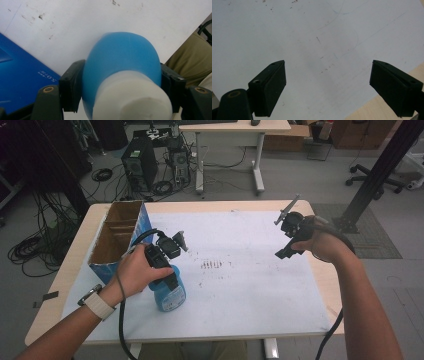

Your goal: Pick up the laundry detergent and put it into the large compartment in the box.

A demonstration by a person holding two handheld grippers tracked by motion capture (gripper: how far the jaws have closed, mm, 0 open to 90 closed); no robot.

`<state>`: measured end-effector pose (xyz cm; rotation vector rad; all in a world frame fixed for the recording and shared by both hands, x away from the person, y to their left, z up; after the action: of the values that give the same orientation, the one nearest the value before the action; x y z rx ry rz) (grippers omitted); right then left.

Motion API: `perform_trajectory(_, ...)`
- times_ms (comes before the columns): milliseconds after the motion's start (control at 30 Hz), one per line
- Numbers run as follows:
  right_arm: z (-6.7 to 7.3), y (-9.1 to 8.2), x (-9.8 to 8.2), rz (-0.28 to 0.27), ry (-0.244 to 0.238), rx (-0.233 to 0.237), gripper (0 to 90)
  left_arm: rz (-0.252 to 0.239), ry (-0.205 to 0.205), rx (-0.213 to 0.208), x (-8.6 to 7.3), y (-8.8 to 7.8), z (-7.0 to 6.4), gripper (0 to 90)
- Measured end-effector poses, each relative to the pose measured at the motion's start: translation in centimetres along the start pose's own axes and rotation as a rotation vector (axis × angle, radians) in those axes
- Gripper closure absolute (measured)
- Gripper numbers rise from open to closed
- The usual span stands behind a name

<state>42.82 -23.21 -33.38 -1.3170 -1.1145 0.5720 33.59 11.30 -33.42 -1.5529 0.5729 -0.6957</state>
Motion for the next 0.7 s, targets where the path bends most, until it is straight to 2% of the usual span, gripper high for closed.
perform_trajectory(700,-0.01,0.02,-0.01,-0.004,0.001,0.001,13.8,-0.013,-0.011,0.0,0.01,-0.1,0.04,36.7)
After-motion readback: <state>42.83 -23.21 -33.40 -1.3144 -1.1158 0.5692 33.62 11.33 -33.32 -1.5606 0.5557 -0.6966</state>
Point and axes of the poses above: each handheld gripper's, and its own axes: y roughly forward along the jaws, x roughly out of its top, z roughly to its left, the point moved 5 cm from there along y, roughly forward along the jaws, and after that the axes turned 3 degrees about -y, right-handed, at the moved point
